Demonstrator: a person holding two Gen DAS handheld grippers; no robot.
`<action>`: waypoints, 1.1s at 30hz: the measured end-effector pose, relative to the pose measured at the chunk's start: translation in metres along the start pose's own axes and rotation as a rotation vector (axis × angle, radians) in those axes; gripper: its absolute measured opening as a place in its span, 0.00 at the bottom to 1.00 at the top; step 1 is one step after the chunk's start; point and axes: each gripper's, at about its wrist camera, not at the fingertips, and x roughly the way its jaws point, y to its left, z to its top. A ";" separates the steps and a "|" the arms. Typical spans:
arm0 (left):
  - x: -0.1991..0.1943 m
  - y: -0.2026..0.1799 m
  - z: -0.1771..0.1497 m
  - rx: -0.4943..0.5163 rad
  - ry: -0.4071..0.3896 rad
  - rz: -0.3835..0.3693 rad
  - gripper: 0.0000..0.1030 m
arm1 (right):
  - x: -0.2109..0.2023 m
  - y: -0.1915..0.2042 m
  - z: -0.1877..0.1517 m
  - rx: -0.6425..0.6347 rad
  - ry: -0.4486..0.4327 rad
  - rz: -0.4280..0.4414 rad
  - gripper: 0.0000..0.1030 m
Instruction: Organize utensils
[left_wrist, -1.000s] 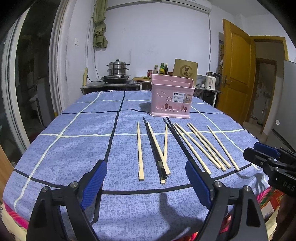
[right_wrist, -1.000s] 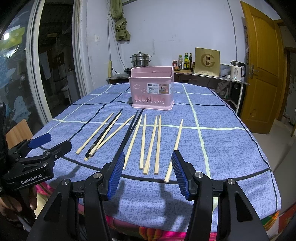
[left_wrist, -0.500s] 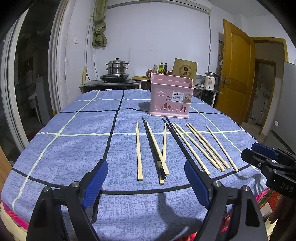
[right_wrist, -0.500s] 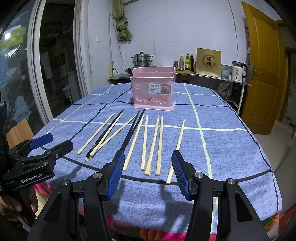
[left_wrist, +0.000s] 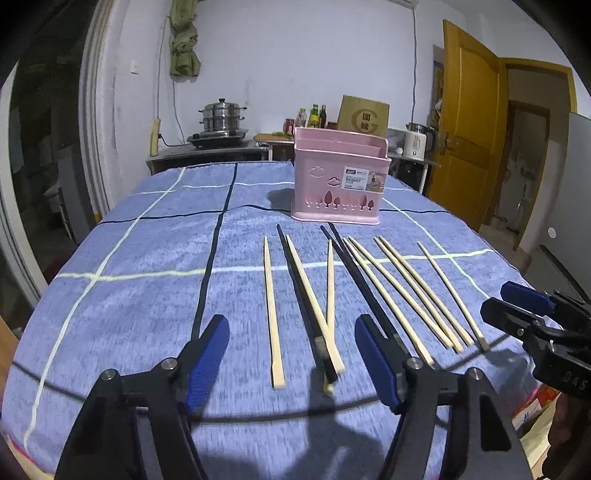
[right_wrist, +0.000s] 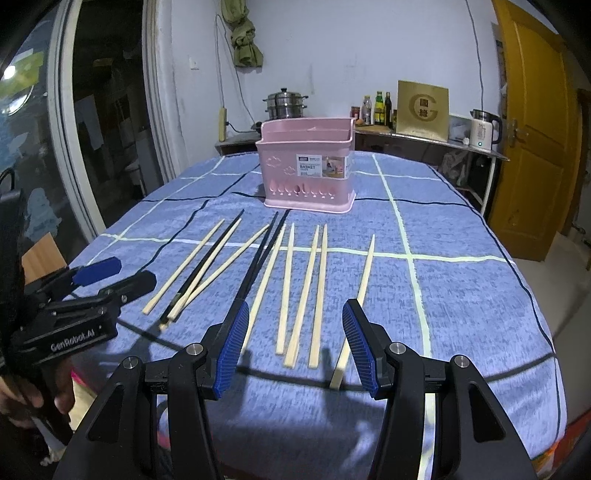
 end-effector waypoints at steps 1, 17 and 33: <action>0.007 0.000 0.007 0.008 0.015 -0.006 0.63 | 0.003 -0.001 0.002 0.002 0.007 0.002 0.52; 0.093 -0.026 0.076 0.103 0.170 -0.192 0.41 | 0.081 -0.036 0.057 0.009 0.183 0.005 0.25; 0.146 -0.043 0.078 0.175 0.279 -0.177 0.19 | 0.131 -0.039 0.067 -0.009 0.294 0.048 0.20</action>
